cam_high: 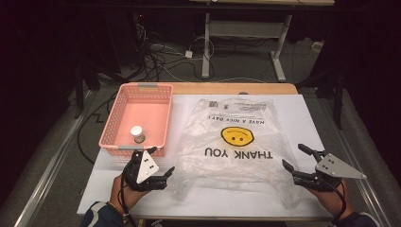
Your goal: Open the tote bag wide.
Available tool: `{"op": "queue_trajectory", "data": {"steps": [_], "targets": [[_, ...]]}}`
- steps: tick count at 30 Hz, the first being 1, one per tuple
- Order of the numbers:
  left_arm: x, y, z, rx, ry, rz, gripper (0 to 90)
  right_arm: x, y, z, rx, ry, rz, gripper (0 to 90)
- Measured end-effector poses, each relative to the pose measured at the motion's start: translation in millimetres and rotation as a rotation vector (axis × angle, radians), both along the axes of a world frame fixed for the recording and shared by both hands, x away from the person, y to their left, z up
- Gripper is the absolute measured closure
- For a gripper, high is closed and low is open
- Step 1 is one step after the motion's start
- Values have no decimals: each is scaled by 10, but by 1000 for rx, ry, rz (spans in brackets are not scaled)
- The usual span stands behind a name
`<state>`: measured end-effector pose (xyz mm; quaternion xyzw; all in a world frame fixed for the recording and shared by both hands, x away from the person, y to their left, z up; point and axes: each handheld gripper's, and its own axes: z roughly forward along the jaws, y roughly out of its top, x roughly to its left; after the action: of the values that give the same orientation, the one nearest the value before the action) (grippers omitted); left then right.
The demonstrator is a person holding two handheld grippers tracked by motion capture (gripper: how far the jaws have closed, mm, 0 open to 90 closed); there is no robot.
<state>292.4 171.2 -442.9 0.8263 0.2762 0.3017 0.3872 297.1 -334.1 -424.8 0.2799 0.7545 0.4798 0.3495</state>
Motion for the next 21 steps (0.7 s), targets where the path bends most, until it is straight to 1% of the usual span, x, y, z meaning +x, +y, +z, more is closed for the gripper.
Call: {"op": "queue_trajectory", "data": {"steps": [5, 8, 10, 12, 14, 16, 17, 19, 20, 21], "targets": [[-23, 3, 4, 4, -5, -3, 149, -5, 0, -9, -6, 8, -9, 262], [-18, 3, 6, 6, -5, -7, 150, 21, 15, -21, -22, 11, -10, 274], [-16, 2, 3, 7, -5, -7, 152, 66, 25, -12, -52, -2, -30, 295], [-15, 6, -4, 11, -1, -9, 152, 153, 2, 25, -56, -9, -49, 312], [-17, 14, -4, 7, 0, -9, 152, 296, -32, 79, -58, 1, -80, 316], [-21, 20, -1, 3, 1, -8, 152, 481, -76, 138, -53, 23, -110, 319], [-25, 20, -1, 4, 1, -8, 152, 593, -98, 162, -47, 41, -121, 319], [-31, 22, 3, 3, -1, -8, 152, 843, -113, 197, -33, 92, -154, 321], [-29, 20, 4, 3, -1, -9, 152, 843, -113, 197, -33, 92, -154, 321], [-27, 14, 1, 2, -3, -8, 152, 1115, -80, 212, -36, 140, -161, 321]]}}
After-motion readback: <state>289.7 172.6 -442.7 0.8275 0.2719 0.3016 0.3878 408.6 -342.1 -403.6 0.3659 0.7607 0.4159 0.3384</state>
